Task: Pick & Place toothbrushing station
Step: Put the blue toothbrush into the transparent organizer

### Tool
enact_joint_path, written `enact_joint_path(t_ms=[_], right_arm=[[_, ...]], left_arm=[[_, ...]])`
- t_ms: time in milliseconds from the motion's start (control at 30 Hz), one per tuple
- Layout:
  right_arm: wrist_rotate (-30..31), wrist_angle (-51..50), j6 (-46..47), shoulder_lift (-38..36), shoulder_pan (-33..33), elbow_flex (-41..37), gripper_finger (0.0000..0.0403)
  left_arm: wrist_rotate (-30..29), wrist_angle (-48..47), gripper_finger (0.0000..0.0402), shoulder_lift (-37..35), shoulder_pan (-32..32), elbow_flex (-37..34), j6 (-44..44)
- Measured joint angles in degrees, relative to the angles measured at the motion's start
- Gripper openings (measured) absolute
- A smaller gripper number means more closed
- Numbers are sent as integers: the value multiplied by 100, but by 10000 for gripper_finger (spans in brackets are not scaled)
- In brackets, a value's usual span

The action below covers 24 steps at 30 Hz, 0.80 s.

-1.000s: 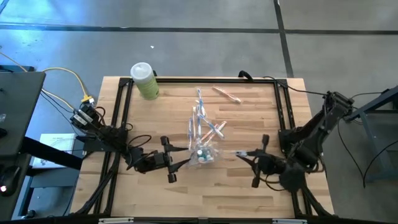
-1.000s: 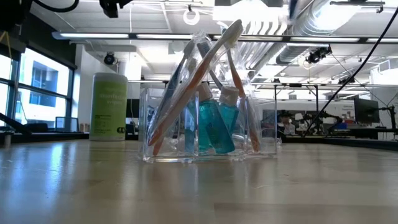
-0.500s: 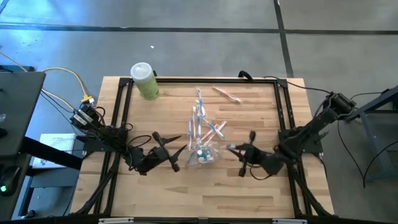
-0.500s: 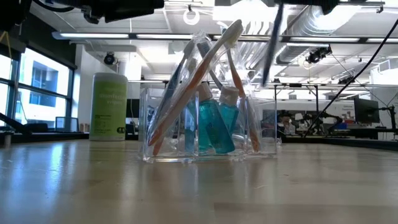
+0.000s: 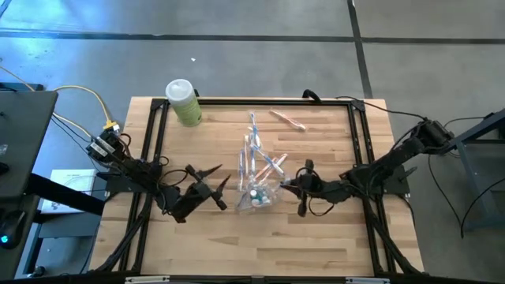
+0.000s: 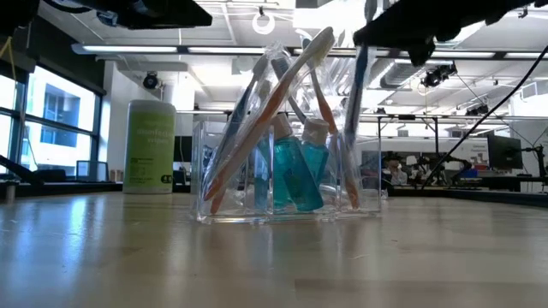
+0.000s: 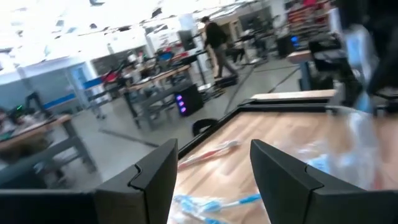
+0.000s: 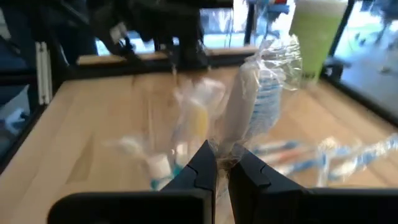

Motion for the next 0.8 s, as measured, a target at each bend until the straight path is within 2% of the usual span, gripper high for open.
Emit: enact_joint_path(t_ms=[133,333,433,600,800], right_arm=[[-66,-537,454,0,-179,3,11],[-1153,-581,412,80,-370,2,31],[-1174,-610,445,100,-394,-2,51],[-1177,-567,451,97,-402,0,95],[-1167,-399,411,96,-336,0,176]], left_arm=[[-353,9,195,-197,97,2,175],[-372,0,195,-214,170,2,213],[-371,1,195,-214,226,2,213],[-369,-2,195,-214,253,2,212],[-375,-3,195,-214,263,2,212]])
